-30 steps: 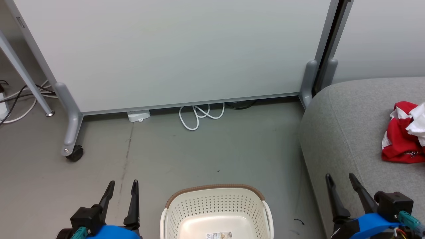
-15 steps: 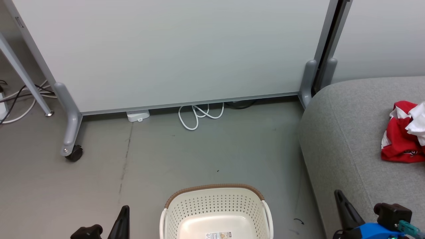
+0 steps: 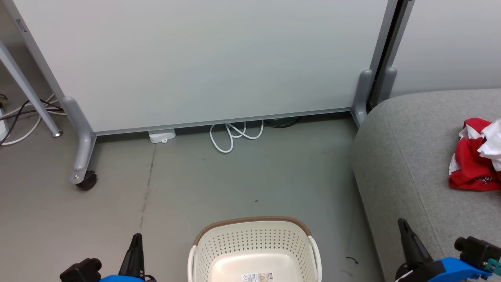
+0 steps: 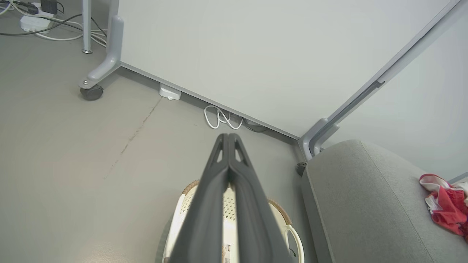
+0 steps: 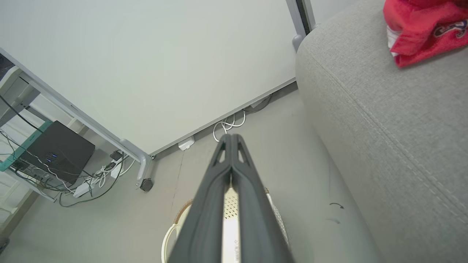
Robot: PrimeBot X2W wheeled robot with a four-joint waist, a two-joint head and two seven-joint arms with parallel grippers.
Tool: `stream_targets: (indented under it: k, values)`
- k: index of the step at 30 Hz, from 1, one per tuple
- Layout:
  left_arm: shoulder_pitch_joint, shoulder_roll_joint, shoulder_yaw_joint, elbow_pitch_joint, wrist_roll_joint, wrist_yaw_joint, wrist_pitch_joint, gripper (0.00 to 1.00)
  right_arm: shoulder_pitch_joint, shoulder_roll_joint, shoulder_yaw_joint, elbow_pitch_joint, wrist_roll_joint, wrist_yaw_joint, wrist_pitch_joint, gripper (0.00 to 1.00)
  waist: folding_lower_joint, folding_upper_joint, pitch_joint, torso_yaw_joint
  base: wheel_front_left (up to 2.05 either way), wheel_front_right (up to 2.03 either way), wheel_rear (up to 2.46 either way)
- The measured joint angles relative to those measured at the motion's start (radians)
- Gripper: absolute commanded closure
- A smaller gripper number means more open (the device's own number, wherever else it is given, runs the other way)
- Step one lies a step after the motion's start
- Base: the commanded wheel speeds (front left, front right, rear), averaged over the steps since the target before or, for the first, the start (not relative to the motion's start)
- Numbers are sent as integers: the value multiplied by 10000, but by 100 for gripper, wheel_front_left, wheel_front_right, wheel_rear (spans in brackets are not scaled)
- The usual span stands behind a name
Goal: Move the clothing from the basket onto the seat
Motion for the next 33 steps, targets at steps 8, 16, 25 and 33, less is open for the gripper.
stream_targets:
  k: [8, 16, 25, 33]
  values:
    - [-135, -40, 219, -211, -1166, 0, 307, 100, -144, 0, -40, -15, 1233, -2, 140, 100, 0, 0, 17, -13, 0, 0, 0]
    - [-252, -82, 424, -437, -2349, 0, 648, 100, -275, 0, -96, -35, 2483, -2, 295, 100, 0, 0, 37, -28, 0, 0, 0]
    - [-402, -134, 640, -637, -3432, -2, 936, 100, -448, 0, -144, -46, 3632, -2, 439, 100, 0, 0, 56, -43, 0, 0, 0]
    - [-507, -173, 807, -803, -4305, -2, 1187, 100, -570, -2, -182, -61, 4537, -2, 543, 100, -1, 0, 73, -56, 0, 0, 0]
